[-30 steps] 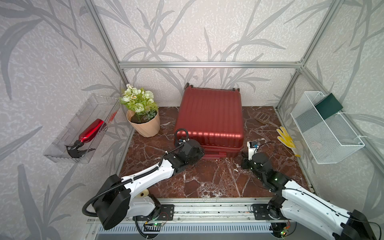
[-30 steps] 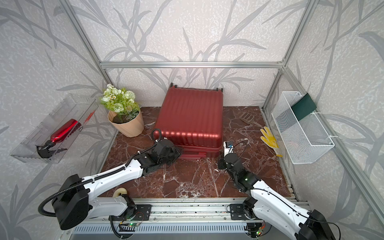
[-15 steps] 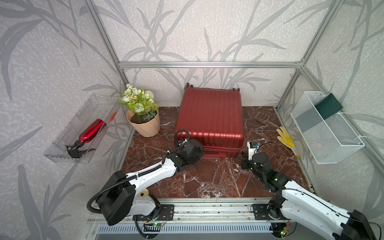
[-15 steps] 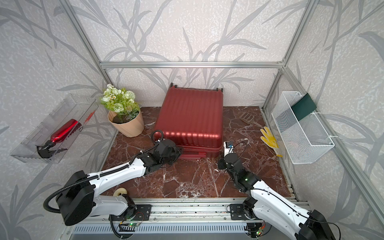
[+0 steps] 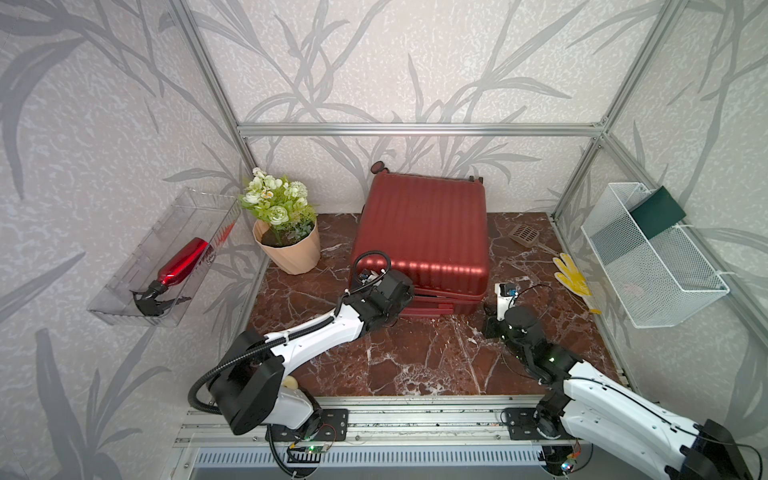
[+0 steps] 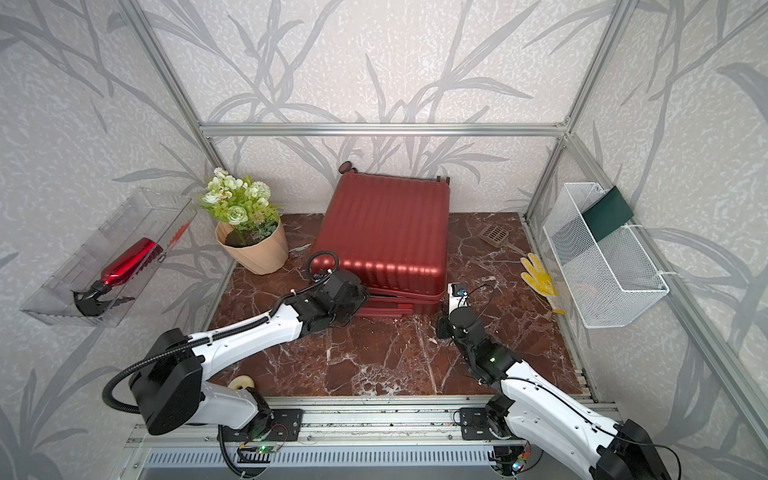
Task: Open the suitcase zippers
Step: Unzip the zipper on the suitcase.
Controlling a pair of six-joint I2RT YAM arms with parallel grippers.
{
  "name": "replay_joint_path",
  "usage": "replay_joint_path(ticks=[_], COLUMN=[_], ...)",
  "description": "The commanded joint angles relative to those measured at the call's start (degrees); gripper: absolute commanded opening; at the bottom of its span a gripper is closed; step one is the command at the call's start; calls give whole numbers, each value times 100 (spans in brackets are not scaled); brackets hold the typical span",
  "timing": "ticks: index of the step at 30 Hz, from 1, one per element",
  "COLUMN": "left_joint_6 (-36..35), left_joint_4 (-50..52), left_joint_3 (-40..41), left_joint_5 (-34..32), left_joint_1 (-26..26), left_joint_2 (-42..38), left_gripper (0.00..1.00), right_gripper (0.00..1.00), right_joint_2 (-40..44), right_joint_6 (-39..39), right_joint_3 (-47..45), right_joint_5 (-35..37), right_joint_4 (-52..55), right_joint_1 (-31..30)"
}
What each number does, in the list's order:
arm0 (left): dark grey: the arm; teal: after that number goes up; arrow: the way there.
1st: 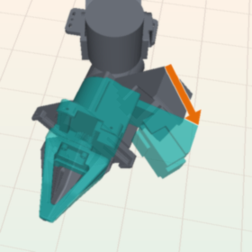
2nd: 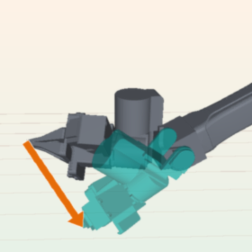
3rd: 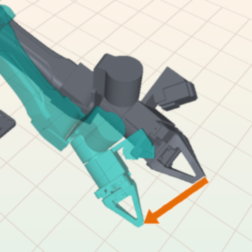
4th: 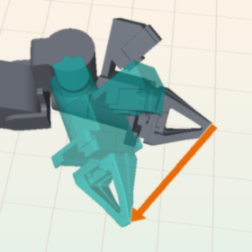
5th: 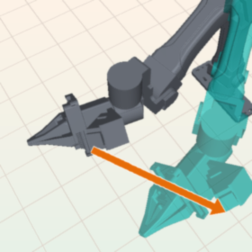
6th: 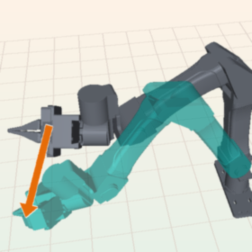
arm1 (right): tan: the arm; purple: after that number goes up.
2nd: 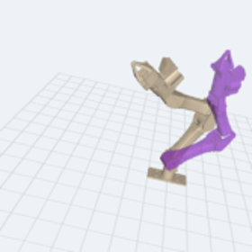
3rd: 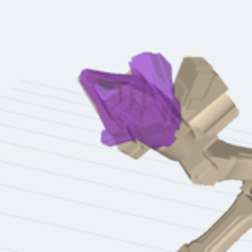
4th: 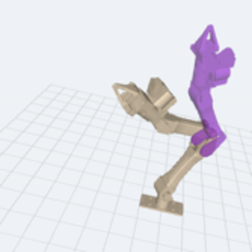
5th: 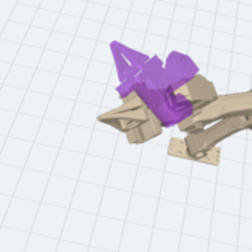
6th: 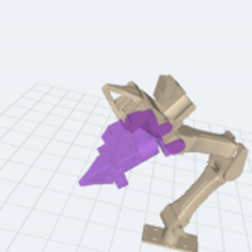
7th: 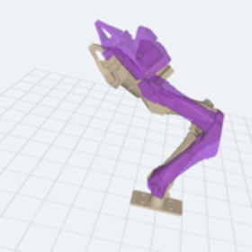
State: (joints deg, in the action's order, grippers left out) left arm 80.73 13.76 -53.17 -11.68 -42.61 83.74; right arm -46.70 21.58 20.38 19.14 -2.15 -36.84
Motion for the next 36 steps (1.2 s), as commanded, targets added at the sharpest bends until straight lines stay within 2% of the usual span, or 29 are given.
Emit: replay_joint_path(ticks=[1, 4, 5, 7, 12, 21, 26, 31, 36], left_joint_6=[-631, -719, -718, -723, -839, -1133, -1325, -1397, -1398], left_joint_4=[129, 582, 660, 720, 842, 1061, 1042, 920, 777], left_joint_3=[-302, -417, -369, -248, -110, -107, -117, -61, 50], left_joint_5=[41, -130, -209, -333, -348, -248, -27, 206, 346], left_joint_1=[262, 271, 279, 305, 379, 524, 579, 586, 574], left_joint_2=[673, 740, 712, 649, 593, 640, 693, 791, 807], left_gripper=[41, 6, 0, 0, 0, 0, 0, 0, 0], right_gripper=[0, 0, 0, 0, 0, 0, 0, 0, 0], right_joint_2=[31, 196, 265, 376, 250, -726, -1475, -2373, -2734], right_joint_6=[-51, 13, 56, 126, 249, 44, 29, -90, -141], right_joint_3=[-94, -15, 22, 56, 145, 513, 670, 855, 981], right_joint_5=[263, 633, 821, 1093, 1067, 845, 242, -279, -268], right_joint_4=[295, 665, 841, 1092, 1263, 101, -902, -1980, -2535], right_joint_1=[9, 9, 5, 57, 554, 1433, 1912, 2075, 2257])
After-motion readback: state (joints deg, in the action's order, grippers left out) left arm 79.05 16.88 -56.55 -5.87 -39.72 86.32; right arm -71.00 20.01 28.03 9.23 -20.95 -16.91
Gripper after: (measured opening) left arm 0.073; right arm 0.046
